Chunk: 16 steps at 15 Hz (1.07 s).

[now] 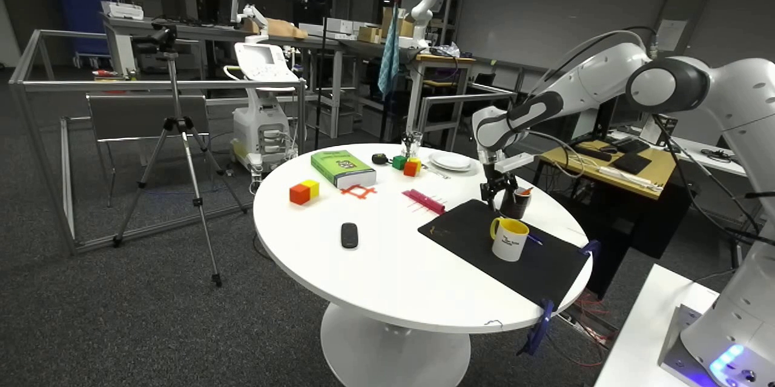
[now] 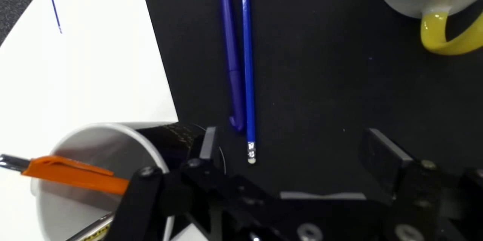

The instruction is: Remove the pencil from the left cup

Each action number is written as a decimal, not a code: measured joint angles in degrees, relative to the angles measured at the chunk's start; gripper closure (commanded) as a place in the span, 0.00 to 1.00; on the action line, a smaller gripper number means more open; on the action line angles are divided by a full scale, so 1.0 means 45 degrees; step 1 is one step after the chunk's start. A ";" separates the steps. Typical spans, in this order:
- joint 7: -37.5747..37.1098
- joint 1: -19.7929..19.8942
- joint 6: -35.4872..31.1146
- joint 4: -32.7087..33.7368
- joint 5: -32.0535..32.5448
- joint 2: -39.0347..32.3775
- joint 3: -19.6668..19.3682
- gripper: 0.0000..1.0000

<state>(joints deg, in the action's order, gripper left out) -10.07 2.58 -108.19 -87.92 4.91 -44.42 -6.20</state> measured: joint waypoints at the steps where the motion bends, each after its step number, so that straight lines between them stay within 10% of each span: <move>1: 0.0005 0.0000 -0.0019 0.0006 -0.0029 0.0053 0.0003 0.00; 16: 0.0077 0.0393 -0.1050 -0.0539 -0.0521 0.1784 -0.0015 0.00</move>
<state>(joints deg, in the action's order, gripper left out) -9.73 4.35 -112.92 -90.34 2.56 -36.40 -6.27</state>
